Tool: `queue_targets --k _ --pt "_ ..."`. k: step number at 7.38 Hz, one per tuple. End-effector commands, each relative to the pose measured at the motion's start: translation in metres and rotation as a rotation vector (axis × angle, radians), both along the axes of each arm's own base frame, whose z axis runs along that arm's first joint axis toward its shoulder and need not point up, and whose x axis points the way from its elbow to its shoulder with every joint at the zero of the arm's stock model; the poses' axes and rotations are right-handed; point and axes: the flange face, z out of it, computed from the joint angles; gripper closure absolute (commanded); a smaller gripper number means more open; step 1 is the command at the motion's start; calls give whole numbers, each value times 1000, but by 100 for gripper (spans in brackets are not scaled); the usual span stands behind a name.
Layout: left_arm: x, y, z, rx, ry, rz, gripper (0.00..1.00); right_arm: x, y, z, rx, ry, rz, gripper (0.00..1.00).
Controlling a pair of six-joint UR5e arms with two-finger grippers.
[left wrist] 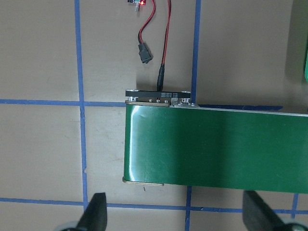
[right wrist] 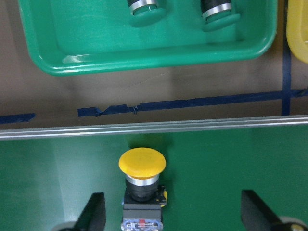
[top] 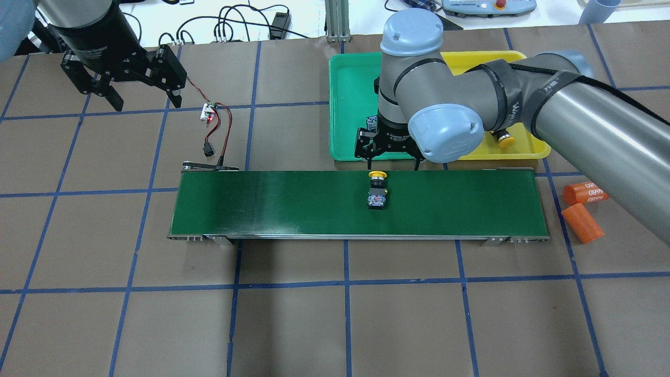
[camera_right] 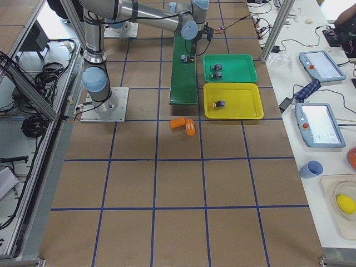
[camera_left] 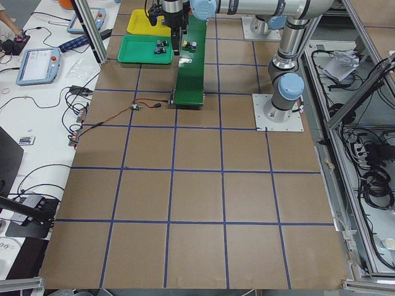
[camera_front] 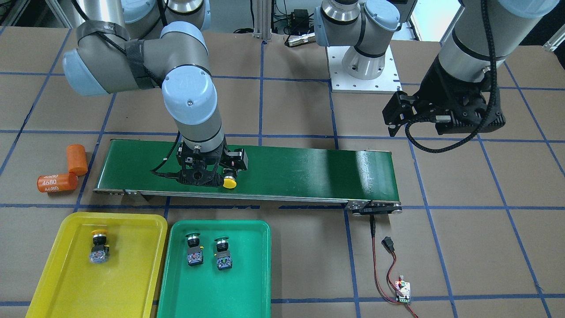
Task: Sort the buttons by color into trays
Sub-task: 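Lower the right gripper and grasp the yellow-capped button on belt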
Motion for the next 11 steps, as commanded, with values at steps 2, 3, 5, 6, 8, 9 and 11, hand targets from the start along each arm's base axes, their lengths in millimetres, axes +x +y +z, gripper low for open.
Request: queue_targets --k 2,3,5,6,8,9,11 --pt "0 0 2 -3 -1 -1 0 6 -5 -24 22 4 5 0" --pt "1 0 3 -6 -2 1 0 4 -3 -27 32 20 2 2" --pt "0 0 2 -5 -2 -1 0 -5 15 -53 78 35 -10 4" --pt "0 0 4 -8 -2 -1 0 -8 14 -51 75 34 -16 37" --pt "1 0 4 -8 -2 1 0 -8 16 -49 87 37 -16 100" --pt "0 0 4 -8 -2 -1 0 -8 15 -46 81 36 -16 100" --pt "1 0 4 -8 -2 1 0 -17 2 -22 12 68 -9 100"
